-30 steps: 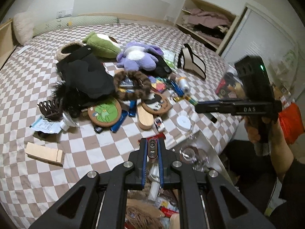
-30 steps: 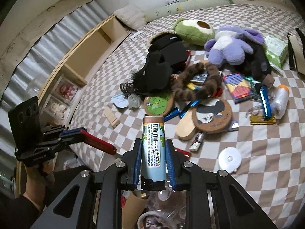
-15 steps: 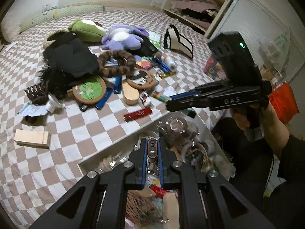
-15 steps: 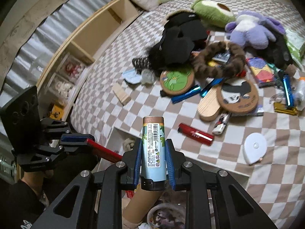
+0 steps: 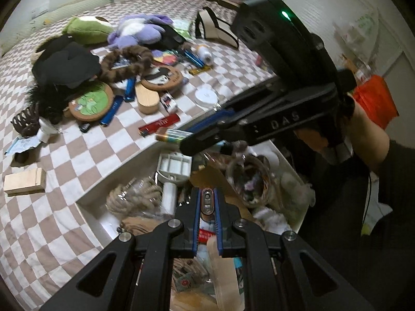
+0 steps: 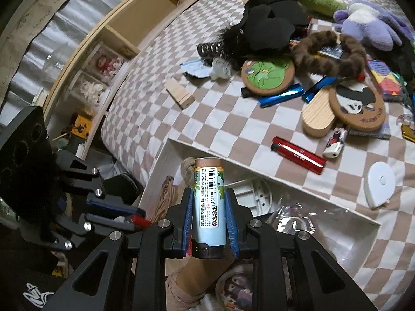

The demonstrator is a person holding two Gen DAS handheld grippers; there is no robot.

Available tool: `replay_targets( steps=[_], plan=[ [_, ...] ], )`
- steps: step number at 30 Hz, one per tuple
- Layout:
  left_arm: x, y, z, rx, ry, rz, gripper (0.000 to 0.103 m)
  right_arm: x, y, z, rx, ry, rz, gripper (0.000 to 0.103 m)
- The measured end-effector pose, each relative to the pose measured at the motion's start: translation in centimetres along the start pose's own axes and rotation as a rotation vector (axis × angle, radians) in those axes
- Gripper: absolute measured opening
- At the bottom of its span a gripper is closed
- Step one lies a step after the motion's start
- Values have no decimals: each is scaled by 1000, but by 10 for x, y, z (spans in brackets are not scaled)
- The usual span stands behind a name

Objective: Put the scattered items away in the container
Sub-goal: 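Carry the red lighter and green-labelled can over the white box with both tools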

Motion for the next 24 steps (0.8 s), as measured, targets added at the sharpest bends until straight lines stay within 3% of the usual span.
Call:
replay_targets(
  steps=[16,18,20,21,24],
  plan=[
    [-7,-30,26,120,-26,14,10,15,-16,24,85,24,-15,25],
    [-6,-31,27,123,-22,6,17,17,-17,26,92,31,-15,25],
    [-3,-31,27,125,-14,-5,47,19,-18,28,97,34,-16,25],
    [-2,-31,27,124,-7,-9,52,19,-18,29,101,33,-17,25],
    [1,-30,26,121,-5,-16,53,20,-20,32,112,35,-15,25]
  ],
)
Point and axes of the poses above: each gripper's, at about its wrist camera, not at the fingertips, and z roughly the way its jaws point, x to its left, y to its top, the point moved 9 cm from there along z, roughly the way its jaws point, and after that the axes turned 7 degrees about z, right-handed, at the moved point
